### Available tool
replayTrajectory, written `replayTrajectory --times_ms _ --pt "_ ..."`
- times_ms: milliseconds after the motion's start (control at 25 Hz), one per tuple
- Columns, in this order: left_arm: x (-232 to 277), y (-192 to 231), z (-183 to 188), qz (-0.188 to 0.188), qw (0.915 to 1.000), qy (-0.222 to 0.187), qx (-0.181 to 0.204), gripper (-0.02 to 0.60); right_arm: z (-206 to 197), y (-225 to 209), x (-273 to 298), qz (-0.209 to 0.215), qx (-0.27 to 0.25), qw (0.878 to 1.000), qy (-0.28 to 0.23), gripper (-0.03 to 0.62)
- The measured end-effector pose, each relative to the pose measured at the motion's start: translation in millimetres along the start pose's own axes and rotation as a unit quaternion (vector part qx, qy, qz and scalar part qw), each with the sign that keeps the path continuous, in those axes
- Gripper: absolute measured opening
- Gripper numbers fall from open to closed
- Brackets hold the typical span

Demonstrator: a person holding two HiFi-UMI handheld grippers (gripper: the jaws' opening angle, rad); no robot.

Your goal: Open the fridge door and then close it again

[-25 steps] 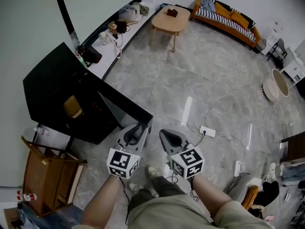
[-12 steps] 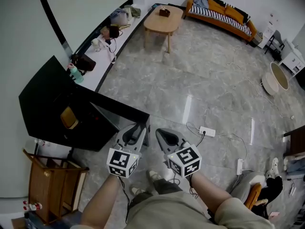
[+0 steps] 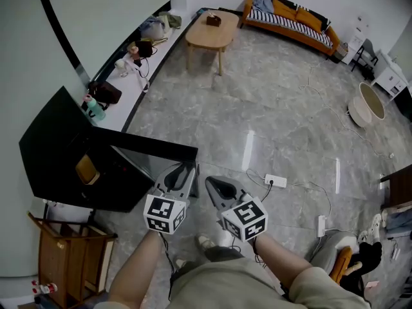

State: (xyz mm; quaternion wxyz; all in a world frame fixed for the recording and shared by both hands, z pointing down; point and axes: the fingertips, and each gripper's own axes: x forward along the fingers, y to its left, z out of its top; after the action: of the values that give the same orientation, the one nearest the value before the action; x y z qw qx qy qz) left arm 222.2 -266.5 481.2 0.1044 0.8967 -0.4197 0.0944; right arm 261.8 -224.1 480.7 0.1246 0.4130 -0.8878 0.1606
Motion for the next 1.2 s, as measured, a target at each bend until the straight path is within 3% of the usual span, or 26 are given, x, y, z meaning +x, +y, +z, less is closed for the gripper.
replayTrajectory --times_ms 240,560,960,1200 --pt "14.2 10.7 -5.7 0.015 0.9997 0.01 -0.019 0.073 -2.5 -16.3 -4.5 -0.007 0.001 1.0 -0.002 -0.003" --pt "-4.8 16.8 6.2 0.029 0.9994 0.002 -0.02 0.046 7.1 -16.1 -11.1 -0.005 -0.001 1.0 -0.01 -0.003" --pt "-72.2 22.2 40.0 0.065 0.9977 -0.02 -0.001 0.032 52.3 13.3 -21.3 0.025 -0.02 0.998 -0.047 -0.003" --pt "-136.1 33.7 59.9 0.112 0.9927 -0.045 0.008 0.031 80.7 49.5 -28.0 0.06 -0.042 0.995 -0.068 -0.003"
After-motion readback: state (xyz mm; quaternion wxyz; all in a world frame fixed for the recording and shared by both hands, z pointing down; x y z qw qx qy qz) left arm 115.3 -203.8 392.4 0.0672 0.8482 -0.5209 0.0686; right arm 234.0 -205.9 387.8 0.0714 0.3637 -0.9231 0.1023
